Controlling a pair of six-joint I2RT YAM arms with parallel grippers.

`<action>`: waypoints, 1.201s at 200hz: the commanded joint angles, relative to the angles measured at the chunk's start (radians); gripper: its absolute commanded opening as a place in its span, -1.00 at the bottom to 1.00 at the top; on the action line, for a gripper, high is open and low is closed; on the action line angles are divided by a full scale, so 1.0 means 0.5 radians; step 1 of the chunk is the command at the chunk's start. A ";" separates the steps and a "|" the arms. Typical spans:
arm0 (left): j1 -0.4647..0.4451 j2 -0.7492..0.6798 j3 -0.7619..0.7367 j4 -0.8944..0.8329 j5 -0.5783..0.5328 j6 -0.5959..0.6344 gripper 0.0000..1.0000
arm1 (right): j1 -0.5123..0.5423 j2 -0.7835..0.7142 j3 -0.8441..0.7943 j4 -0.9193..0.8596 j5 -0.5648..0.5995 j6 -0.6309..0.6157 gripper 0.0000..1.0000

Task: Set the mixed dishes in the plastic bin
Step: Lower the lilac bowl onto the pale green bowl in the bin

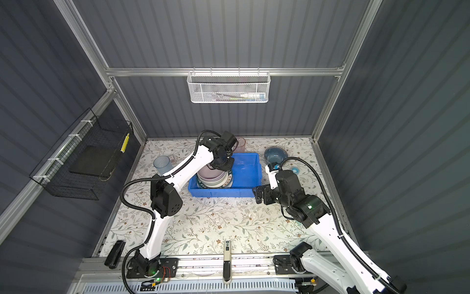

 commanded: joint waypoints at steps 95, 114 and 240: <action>-0.010 -0.036 -0.044 -0.058 -0.023 0.018 -0.91 | -0.007 0.010 -0.014 0.034 0.002 0.002 0.98; -0.010 -0.026 -0.052 -0.074 -0.019 0.030 -0.92 | -0.006 0.023 -0.008 0.040 -0.006 0.002 0.98; -0.013 -0.052 -0.075 -0.099 -0.006 0.052 -0.66 | -0.005 0.059 0.008 0.062 -0.017 0.008 0.98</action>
